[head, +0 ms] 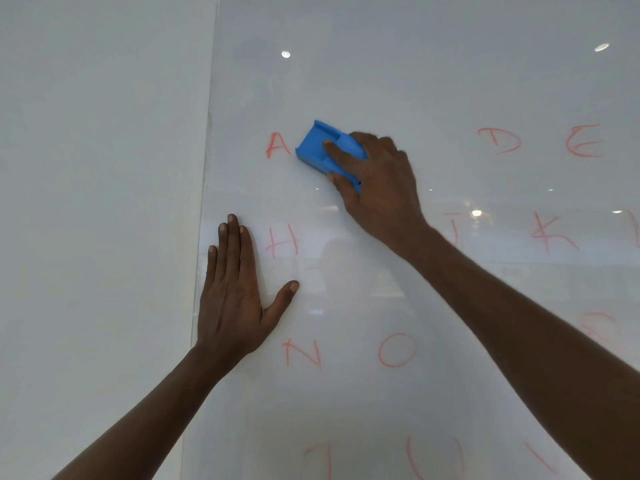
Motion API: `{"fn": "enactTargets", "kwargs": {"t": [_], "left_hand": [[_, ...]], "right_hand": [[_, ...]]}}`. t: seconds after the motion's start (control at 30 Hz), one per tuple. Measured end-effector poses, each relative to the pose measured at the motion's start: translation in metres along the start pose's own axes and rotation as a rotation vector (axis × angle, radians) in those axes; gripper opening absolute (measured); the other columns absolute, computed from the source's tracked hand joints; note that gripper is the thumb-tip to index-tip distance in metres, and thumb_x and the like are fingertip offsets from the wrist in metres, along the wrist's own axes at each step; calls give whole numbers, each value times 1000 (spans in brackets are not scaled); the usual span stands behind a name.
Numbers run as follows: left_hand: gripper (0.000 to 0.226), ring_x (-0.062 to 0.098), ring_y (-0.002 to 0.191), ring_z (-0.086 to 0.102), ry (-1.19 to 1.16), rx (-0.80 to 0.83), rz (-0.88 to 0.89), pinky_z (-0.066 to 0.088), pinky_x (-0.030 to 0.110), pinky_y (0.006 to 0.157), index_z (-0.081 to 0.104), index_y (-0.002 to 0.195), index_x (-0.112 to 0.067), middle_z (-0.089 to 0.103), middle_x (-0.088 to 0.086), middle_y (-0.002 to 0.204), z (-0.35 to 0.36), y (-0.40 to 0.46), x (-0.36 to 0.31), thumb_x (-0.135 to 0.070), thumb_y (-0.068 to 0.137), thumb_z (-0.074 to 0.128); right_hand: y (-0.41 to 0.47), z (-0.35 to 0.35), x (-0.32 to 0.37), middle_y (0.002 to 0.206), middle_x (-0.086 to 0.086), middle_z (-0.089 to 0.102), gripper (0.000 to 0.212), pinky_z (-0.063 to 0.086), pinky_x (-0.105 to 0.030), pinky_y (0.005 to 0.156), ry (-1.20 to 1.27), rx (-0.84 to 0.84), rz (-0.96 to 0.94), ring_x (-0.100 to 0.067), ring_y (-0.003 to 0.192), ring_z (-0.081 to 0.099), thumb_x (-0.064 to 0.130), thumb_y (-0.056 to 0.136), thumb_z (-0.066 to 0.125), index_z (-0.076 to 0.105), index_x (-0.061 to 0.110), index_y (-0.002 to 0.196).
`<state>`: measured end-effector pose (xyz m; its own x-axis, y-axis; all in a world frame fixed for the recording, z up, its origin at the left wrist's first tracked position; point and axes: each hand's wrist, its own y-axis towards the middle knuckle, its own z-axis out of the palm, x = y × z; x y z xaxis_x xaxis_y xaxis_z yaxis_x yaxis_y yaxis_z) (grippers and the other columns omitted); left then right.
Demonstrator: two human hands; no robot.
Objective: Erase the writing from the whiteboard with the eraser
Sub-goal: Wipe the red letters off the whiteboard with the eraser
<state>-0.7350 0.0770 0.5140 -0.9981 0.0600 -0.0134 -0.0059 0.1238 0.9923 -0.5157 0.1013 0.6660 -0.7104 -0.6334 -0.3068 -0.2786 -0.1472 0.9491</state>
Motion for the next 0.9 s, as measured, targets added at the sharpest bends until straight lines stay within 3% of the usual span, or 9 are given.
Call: {"fn": "enactTargets", "kwargs": {"t": [0.17, 0.27, 0.53, 0.67, 0.9], "left_hand": [[105, 28, 162, -1, -45, -10, -16, 5, 42, 132, 6, 163, 3, -1, 17, 173, 1, -2, 1, -68, 94, 41], [107, 26, 162, 0, -71, -16, -24, 5, 40, 132, 6, 163, 2, -1, 16, 174, 1, -2, 1, -71, 94, 41], [115, 25, 162, 4, -165, -19, -60, 4, 34, 132, 10, 163, 1, 3, 13, 173, -5, -1, -2, -74, 85, 48], [119, 24, 161, 3, -186, -3, -67, -1, 29, 131, 9, 162, -1, 1, 11, 173, -5, 0, -2, -85, 84, 38], [111, 27, 162, 1, -86, -21, -33, 9, 44, 132, 8, 163, 0, 0, 14, 174, 0, -2, 1, -75, 90, 43]], "right_hand": [[-51, 13, 48, 132, -14, 58, 41, 44, -41, 89, 74, 66, -94, -35, 106, 57, 25, 89, 67, 63, 21, 130], [-70, 16, 64, 133, -12, 58, 41, 46, -42, 93, 96, 149, -159, -31, 111, 57, 24, 89, 67, 63, 20, 130], [-89, 7, 61, 134, -9, 58, 43, 46, -41, 93, 96, 213, -256, -29, 112, 57, 21, 87, 70, 63, 22, 129], [-91, 5, 56, 135, -9, 58, 41, 47, -41, 93, 81, 225, -302, -29, 113, 57, 18, 88, 69, 64, 23, 128], [-69, 13, 52, 133, -11, 60, 43, 47, -41, 91, 44, 123, -306, -30, 113, 60, 18, 84, 75, 66, 23, 126]]}}
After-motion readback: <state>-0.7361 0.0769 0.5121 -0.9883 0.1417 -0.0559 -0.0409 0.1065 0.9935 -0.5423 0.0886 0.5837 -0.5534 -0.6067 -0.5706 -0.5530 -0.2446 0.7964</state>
